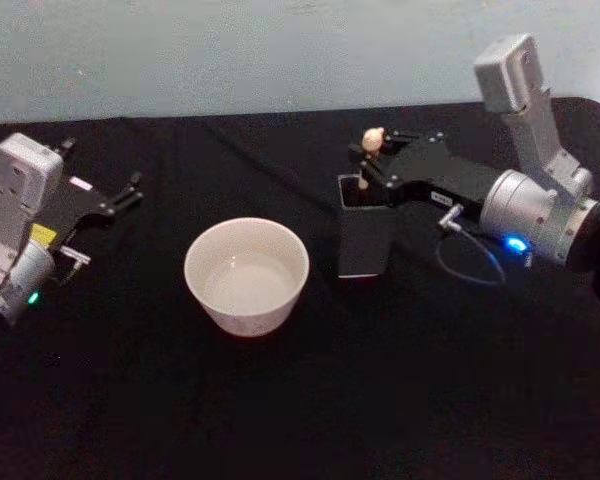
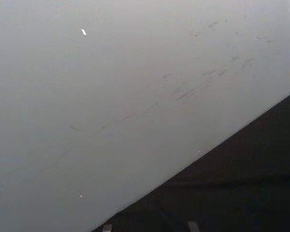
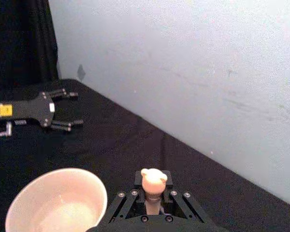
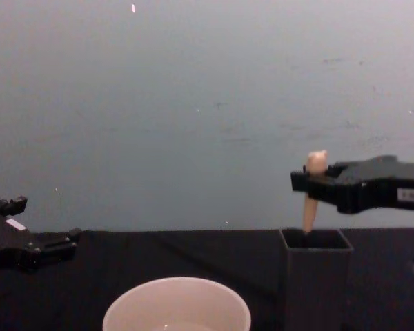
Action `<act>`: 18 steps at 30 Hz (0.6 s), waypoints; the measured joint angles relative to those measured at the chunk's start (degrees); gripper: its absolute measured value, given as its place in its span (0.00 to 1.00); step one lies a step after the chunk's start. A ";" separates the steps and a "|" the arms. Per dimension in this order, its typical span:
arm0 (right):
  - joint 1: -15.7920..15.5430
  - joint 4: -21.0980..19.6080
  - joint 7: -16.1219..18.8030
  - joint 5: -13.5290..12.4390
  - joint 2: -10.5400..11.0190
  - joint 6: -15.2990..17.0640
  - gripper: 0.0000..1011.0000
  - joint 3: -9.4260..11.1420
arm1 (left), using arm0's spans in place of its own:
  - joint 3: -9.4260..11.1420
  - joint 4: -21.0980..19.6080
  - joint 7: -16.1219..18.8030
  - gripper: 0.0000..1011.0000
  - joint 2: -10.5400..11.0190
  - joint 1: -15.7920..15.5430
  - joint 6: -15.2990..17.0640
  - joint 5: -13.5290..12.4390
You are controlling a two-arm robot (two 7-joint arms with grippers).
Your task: Pick up the stirring spoon with one hand, stir inside the cup, then place it back in its original position.
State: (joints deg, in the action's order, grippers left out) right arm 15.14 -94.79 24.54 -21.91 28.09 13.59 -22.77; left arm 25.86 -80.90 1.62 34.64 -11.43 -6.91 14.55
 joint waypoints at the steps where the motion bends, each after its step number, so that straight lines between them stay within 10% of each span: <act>1: -0.04 -0.19 0.03 -0.21 0.04 -0.02 0.20 0.12 | 0.00 0.00 0.00 0.99 0.00 0.00 0.00 0.00; 18: -0.22 -5.97 -0.82 -4.88 1.28 -1.09 0.20 2.90 | 0.00 0.00 0.00 0.99 0.00 0.00 0.00 0.00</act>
State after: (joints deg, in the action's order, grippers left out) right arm 14.92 -100.76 23.72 -26.78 29.36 12.50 -19.87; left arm 25.86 -80.90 1.62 34.64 -11.43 -6.91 14.55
